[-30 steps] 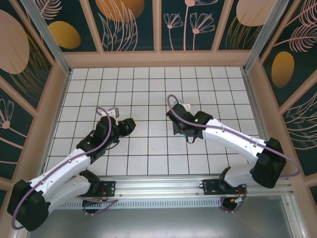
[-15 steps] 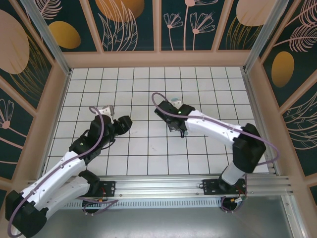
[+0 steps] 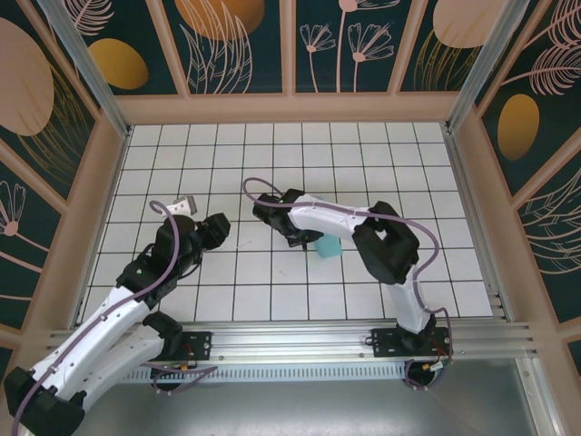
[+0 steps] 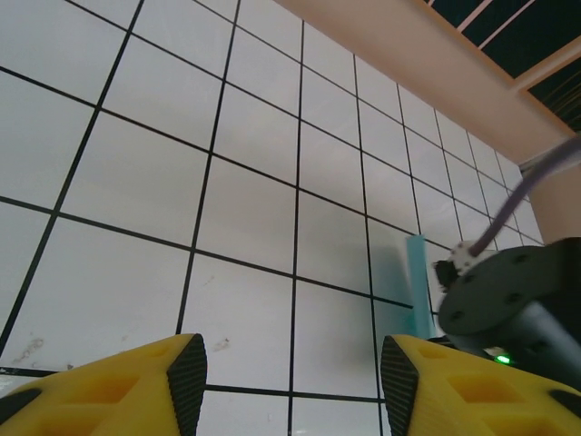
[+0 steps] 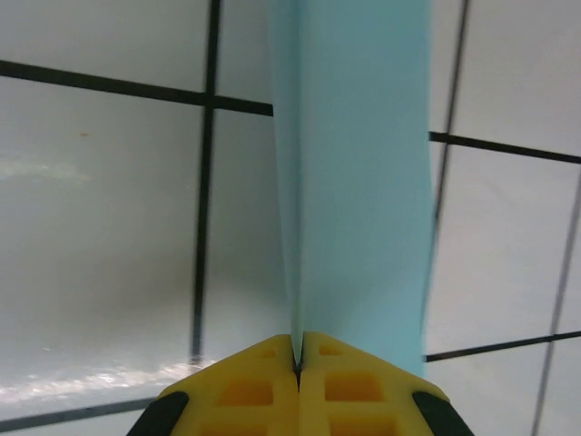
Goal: Fold a paper plane with a square sheet of paper (pick it up from the middle)
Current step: Turn over the paper at the center of the table.
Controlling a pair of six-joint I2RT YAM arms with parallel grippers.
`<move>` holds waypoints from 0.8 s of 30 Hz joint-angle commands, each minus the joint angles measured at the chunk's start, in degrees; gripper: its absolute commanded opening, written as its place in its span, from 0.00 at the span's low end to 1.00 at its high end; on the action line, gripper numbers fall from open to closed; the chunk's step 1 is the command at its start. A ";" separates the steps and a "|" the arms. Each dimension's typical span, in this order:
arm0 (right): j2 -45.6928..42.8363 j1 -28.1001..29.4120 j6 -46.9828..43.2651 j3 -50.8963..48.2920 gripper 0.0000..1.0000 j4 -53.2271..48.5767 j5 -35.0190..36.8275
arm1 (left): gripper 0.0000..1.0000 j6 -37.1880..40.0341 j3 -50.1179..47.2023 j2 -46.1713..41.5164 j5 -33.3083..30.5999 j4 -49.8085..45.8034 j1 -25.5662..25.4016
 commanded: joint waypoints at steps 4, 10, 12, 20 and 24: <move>2.85 0.30 3.05 4.32 0.12 3.76 -9.94 | 0.58 -1.11 -1.48 -2.96 -1.77 -1.68 0.65; 0.59 -0.37 1.06 5.31 0.39 8.11 -15.39 | 0.58 -1.62 -1.94 2.18 4.47 4.56 0.57; -2.98 -1.36 -0.49 2.37 0.42 12.41 -19.46 | 0.57 -1.98 -2.33 4.74 7.37 7.46 0.63; -25.03 -13.43 -3.11 -22.45 0.48 35.50 -31.63 | 0.42 -3.65 0.95 25.39 21.17 24.45 0.58; -31.06 -22.37 -4.41 -33.25 0.47 43.56 -41.82 | 0.24 -4.83 8.10 41.13 30.20 29.40 -0.36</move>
